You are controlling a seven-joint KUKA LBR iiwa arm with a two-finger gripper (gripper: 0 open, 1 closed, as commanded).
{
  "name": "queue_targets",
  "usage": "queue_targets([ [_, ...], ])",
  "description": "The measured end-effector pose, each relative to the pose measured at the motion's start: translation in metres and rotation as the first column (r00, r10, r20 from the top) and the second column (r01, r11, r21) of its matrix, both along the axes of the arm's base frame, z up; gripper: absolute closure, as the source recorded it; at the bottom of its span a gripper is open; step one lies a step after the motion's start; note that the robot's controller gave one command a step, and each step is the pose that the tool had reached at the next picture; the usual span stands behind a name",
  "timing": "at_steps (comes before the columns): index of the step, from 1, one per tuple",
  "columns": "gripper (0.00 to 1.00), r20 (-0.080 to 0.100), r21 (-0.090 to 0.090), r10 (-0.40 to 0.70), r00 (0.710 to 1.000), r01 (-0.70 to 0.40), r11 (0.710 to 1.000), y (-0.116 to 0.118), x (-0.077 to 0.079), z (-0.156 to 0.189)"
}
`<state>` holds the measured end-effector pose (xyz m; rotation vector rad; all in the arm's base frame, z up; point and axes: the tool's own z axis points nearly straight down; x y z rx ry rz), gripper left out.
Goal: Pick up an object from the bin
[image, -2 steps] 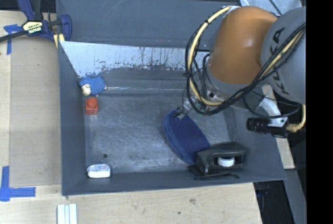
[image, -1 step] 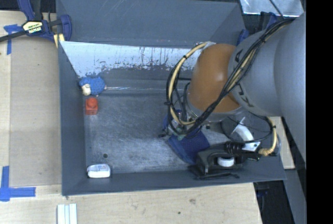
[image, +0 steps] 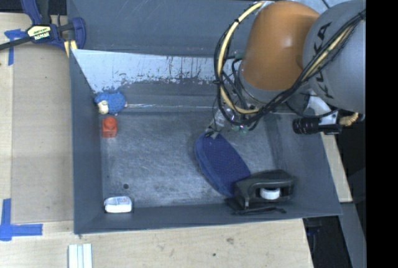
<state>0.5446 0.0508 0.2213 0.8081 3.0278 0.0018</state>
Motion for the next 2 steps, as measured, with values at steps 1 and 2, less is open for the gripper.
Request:
queue_targets([
  [1,0.0,-0.005,0.0,0.001,1.0,-0.001,1.0,0.0,-0.001,-0.002],
  [2,0.0,0.0,-0.001,0.23,0.973,-0.23,0.973,-0.006,-0.019,-0.141],
])
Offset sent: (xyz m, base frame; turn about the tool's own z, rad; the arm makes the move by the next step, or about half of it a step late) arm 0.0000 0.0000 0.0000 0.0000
